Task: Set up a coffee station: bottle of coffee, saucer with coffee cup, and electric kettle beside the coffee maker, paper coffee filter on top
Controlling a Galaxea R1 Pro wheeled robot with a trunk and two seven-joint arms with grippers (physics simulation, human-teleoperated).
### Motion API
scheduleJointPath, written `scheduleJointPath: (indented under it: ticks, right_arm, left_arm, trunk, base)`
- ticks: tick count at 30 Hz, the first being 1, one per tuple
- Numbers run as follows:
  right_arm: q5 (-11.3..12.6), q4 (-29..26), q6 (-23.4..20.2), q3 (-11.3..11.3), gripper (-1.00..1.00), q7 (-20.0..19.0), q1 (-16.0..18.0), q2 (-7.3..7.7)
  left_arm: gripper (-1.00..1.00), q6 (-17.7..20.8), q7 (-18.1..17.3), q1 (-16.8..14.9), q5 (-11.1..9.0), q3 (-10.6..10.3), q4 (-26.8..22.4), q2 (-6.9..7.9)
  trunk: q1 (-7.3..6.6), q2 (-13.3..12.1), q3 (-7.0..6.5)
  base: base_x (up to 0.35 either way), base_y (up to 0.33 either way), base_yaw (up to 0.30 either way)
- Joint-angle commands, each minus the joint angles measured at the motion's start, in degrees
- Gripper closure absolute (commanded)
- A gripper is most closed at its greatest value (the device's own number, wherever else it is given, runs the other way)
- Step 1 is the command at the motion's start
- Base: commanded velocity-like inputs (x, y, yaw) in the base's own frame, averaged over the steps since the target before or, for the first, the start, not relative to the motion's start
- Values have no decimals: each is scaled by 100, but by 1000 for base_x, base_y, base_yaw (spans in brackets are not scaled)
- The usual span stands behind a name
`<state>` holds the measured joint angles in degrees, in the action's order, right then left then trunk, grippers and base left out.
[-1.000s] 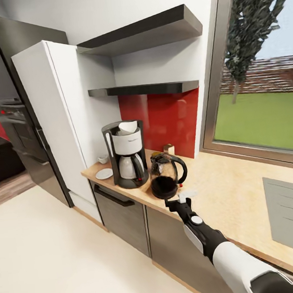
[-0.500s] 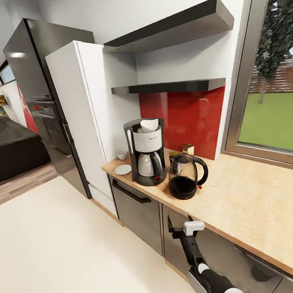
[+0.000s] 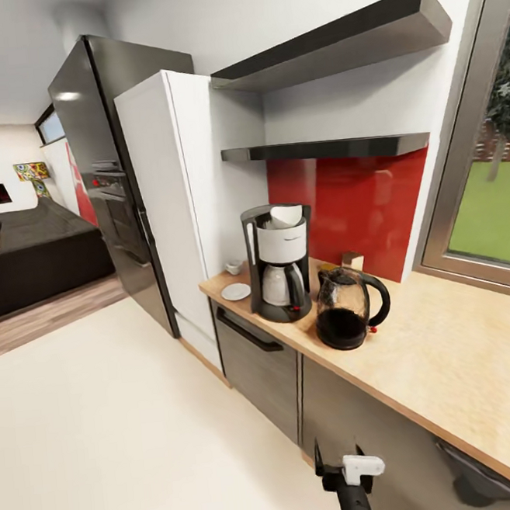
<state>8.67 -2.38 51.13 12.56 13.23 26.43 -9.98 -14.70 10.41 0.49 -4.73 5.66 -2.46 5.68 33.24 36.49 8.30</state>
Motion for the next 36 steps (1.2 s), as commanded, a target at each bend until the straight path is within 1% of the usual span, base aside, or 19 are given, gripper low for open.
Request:
scheduleJointPath:
  ticks: [1, 3, 5, 6, 7, 9, 10, 11, 12, 13, 15, 16, 17, 18, 23, 29, 34, 35, 36]
  right_arm:
    - [45, 38, -15, 57, -100, 9, 5, -2]
    - [43, 67, -116, 51, -100, 11, -8, -2]
    - [41, 82, -354, 49, -100, 12, -57, -2]
    - [40, 88, -605, 51, -100, 11, -92, -2]
    - [39, 90, -759, 51, -100, 9, -105, -2]
    - [39, 90, -1508, 52, -100, -3, -136, -2]
    - [39, 90, -1716, 53, -100, -8, -140, -2]
    - [39, 89, -2158, 53, -100, -29, -147, -2]
    - [38, 89, -2768, 56, -100, -66, -154, -2]
    - [38, 89, -2947, 57, -100, -75, -156, -2]
    - [43, 85, -3590, 64, -100, -98, -161, -2]
    - [43, 83, -3786, 67, -100, -105, -162, -2]
    - [42, 82, -3856, 67, -100, -108, -163, -2]
    - [39, 75, -4062, 66, -100, -116, -164, -2]
    - [44, 71, -4140, 56, -100, -96, -164, -2]
    - [39, 74, -4146, 61, -100, -92, -164, 7]
    - [40, 81, -4139, 57, -100, -88, -164, 14]
    - [45, 75, -4121, 53, -100, -87, -164, 76]
    - [46, 75, -4121, 53, -100, -86, -164, 80]
  left_arm:
    - [-100, -15, -13, 3, -49, 23, -12, -17]
    - [-100, -18, -13, 3, -50, 23, -13, -32]
    - [-100, -21, -13, 3, -52, 23, -12, -41]
    - [-100, -21, -13, 3, -53, 23, -13, -44]
    - [-100, -21, -13, 2, -55, 23, -14, -45]
    - [-100, -18, -13, 1, -58, 23, -13, -48]
    - [-100, -19, -13, 0, -57, 23, -12, -48]
    - [-100, -18, -13, -2, -60, 23, -14, -49]
    - [-100, -17, -13, 1, -59, 23, -15, -49]
    - [-100, -16, -13, 1, -58, 23, -15, -49]
    - [-100, -19, -13, 1, -56, 23, -27, -50]
    - [-100, -19, -13, 0, -57, 21, -41, -50]
    - [-100, -20, -13, -1, -58, 20, -48, -50]
    - [-100, -21, -13, -4, -62, 16, -88, -48]
    - [-100, -44, -13, -17, -103, 26, -108, -38]
    - [-100, -55, -5, -22, -123, 56, -107, 9]
    - [-100, -59, 0, -35, -132, 58, -114, -8]
    - [-100, -68, -4, -46, -126, 58, -120, -47]
    - [-100, -68, -4, -47, -127, 58, -121, -47]
  trunk:
    - [2, 7, 8]
    - [2, 7, 8]
    - [2, 7, 8]
    - [2, 7, 8]
    - [2, 7, 8]
    - [2, 7, 8]
    - [2, 7, 8]
    - [2, 7, 8]
    - [2, 7, 8]
    - [2, 7, 8]
    - [2, 7, 8]
    - [2, 7, 8]
    - [2, 7, 8]
    - [2, 7, 8]
    - [2, 7, 8]
    - [2, 7, 8]
    - [2, 7, 8]
    - [2, 7, 8]
    - [2, 7, 8]
  base:
    - [0, 0, 110]
    - [0, 0, 72]
    - [0, 0, 32]
    - [0, 0, 18]
    - [0, 0, 15]
    - [0, 0, 8]
    - [0, 0, 5]
    - [0, 0, 3]
    - [0, 0, 2]
    - [0, 0, 1]
    - [0, 0, 0]
    - [0, 0, 0]
    - [0, 0, 0]
    - [0, 0, 0]
    - [26, 42, 0]
    - [177, 252, 0]
    - [219, 276, 0]
    - [229, 277, 0]
    - [229, 277, 0]
